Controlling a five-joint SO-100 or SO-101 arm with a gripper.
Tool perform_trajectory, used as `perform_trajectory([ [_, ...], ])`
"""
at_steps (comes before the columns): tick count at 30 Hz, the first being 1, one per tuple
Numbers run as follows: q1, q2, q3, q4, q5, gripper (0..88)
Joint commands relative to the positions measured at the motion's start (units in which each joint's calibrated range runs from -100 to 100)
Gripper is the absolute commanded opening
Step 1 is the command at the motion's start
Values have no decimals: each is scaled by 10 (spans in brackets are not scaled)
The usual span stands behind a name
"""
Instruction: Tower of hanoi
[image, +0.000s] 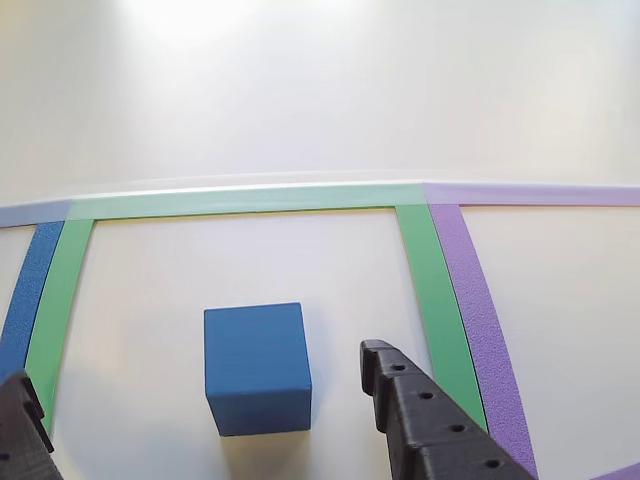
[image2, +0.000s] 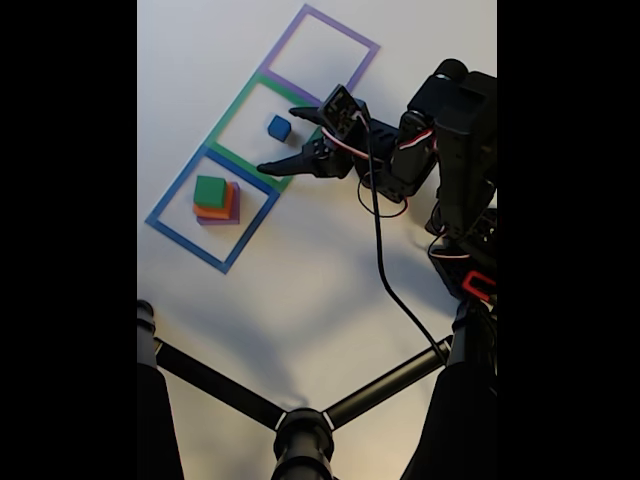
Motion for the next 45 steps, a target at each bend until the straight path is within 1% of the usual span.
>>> perform_trajectory([
  [1, -6, 11, -15, -35, 0, 377],
  [5, -12, 27, -29, -45, 0, 373],
  [8, -16, 32, -38, -44, 0, 334],
  [15, -21, 40, -40, -42, 0, 312],
  [22, -25, 42, -39, -38, 0, 266],
  [35, -33, 46, -40, -29, 0, 125],
  [45, -42, 47, -41, -28, 0, 56],
])
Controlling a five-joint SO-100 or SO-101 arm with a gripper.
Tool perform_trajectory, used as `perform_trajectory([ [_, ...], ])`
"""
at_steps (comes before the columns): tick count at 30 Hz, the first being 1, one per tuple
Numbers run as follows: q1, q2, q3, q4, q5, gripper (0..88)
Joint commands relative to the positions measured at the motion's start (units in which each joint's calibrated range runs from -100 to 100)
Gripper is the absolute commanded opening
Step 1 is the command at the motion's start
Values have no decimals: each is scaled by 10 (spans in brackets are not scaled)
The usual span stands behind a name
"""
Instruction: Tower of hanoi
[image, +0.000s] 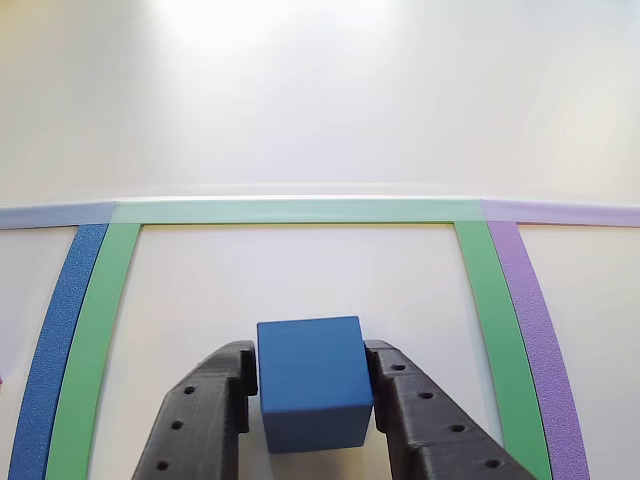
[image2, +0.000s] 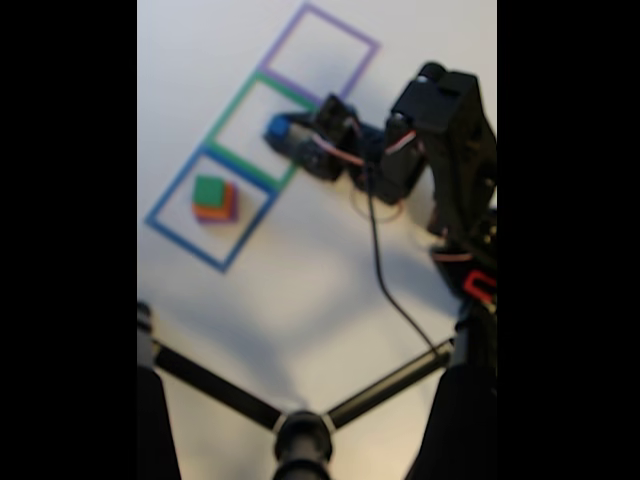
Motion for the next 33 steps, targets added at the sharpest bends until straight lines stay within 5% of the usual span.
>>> perform_trajectory([
  [1, -7, -1, -9, 2, 4, 50],
  [11, -16, -17, -9, 17, 4, 26],
  [17, -30, -161, 1, 164, 4, 21],
  [26, -51, -532, -129, 764, 4, 17],
  [33, -63, -605, -409, 1213, 4, 16],
])
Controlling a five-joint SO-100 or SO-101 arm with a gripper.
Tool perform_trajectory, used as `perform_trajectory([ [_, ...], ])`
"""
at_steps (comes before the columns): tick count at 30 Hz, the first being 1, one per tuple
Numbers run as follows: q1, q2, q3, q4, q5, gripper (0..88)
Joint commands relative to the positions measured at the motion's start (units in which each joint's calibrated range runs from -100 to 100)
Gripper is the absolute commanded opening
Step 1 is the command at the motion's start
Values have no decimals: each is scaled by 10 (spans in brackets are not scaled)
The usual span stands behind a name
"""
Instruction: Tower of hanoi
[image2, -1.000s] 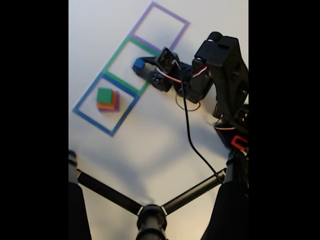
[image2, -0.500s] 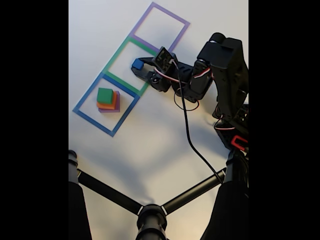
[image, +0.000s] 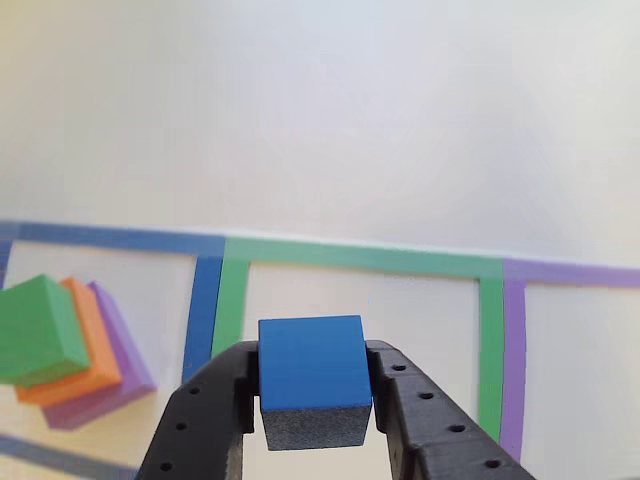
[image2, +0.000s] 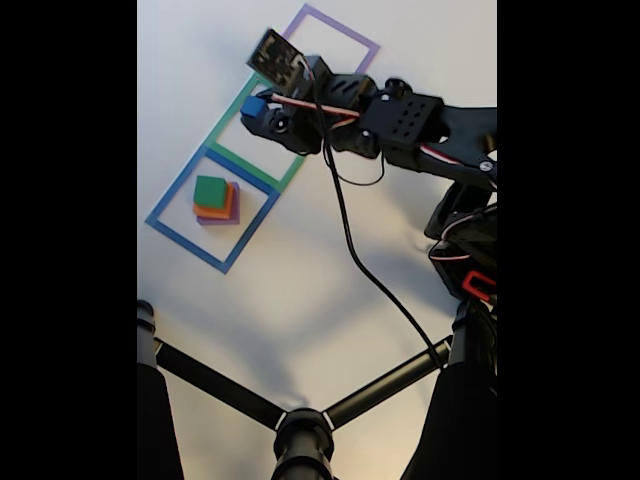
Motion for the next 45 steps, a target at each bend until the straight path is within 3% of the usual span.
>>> perform_trajectory([
  [1, -10, -51, -215, 313, 0, 17],
  [4, -19, -47, -333, 447, 0, 17],
  [8, -42, -47, -423, 548, 0, 17],
  [12, -80, -48, -473, 604, 0, 17],
  [18, -133, -66, -449, 591, 0, 17],
  [22, -163, -100, -338, 478, 0, 19],
  [33, -199, -122, 22, -8, 0, 19],
  [40, -225, -47, 103, -232, 0, 19],
  [45, -231, 15, 118, -329, 0, 19],
])
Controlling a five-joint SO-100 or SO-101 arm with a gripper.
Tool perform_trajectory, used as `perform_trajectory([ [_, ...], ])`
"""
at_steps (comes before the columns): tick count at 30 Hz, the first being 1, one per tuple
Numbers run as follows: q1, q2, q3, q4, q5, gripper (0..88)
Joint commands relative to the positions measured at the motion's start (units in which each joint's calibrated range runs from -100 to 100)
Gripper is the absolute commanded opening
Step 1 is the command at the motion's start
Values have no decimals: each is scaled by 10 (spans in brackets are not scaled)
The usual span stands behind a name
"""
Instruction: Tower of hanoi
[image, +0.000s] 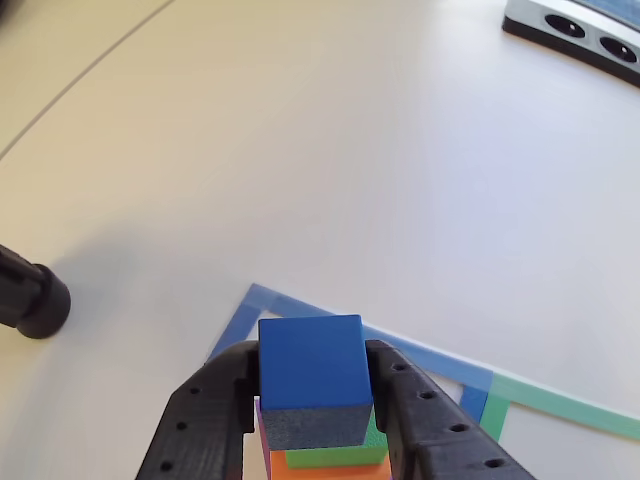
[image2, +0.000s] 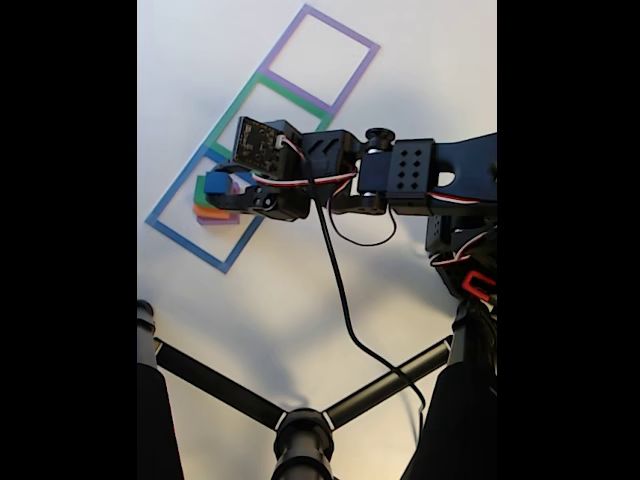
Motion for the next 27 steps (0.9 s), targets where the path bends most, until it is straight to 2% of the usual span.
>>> perform_trajectory([
  [1, -8, 31, 0, -92, 4, 19],
  [8, -2, 81, -4, -146, 4, 19],
  [27, 25, 81, -3, -151, 4, 19],
])
